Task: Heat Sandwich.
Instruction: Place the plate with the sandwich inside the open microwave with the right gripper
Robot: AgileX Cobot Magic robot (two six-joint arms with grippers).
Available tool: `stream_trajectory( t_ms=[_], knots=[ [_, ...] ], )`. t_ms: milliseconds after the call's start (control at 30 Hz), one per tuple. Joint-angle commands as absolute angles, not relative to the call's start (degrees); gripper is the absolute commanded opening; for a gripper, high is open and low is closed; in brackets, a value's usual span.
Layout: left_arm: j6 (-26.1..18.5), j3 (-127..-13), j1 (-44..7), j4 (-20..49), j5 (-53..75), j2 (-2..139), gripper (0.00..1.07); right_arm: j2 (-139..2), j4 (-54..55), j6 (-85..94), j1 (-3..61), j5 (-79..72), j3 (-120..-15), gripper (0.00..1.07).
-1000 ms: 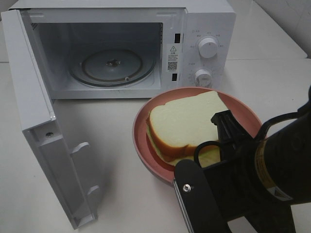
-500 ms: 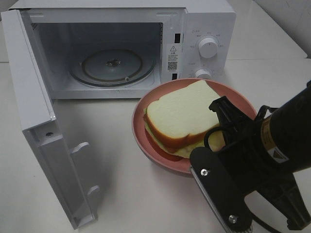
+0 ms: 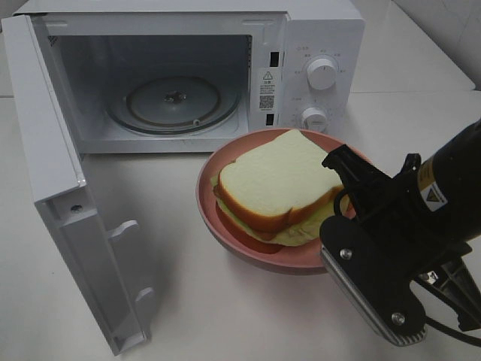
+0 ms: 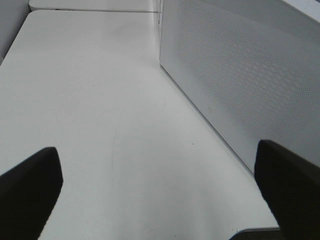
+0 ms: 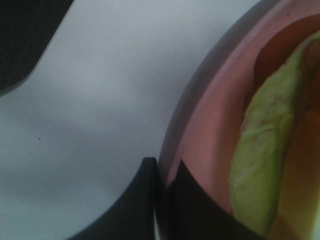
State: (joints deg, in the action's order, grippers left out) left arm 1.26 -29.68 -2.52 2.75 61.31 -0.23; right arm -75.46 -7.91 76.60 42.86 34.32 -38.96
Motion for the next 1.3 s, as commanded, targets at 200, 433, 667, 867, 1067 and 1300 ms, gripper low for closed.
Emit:
stream_trajectory(
  t_ms=[200,433,667,867,1067,1300],
  knots=[
    [1.3,-29.7,-2.3,2.9,61.0,-1.3,1.0,-75.5,-4.4,81.5,41.4,32.3,-39.0,0.0],
    [1.3,-29.7,-2.3,2.9,61.0,-1.3,1.0,-75.6,-3.9,81.5,41.5,30.0,-39.0,0.0],
    [1.3,-29.7,-2.3,2.9,61.0,-1.3,1.0,-77.5,-3.8,81.5,41.6,27.8,-39.6,0.0],
    [1.3,-29.7,-2.3,2.9,61.0,-1.3,1.0,-82.3,-3.9,81.5,43.0,27.9,-43.0,0.0],
    [1.3,-29.7,-2.3,2.9,61.0,-1.3,1.0,-85.8,-4.0,81.5,44.9,26.2,-46.5,0.0],
    [1.3,-29.7,-2.3,2.9,61.0,-1.3,1.0,-90.4,-4.1,81.5,44.9,25.8,-51.2,0.0]
  ],
)
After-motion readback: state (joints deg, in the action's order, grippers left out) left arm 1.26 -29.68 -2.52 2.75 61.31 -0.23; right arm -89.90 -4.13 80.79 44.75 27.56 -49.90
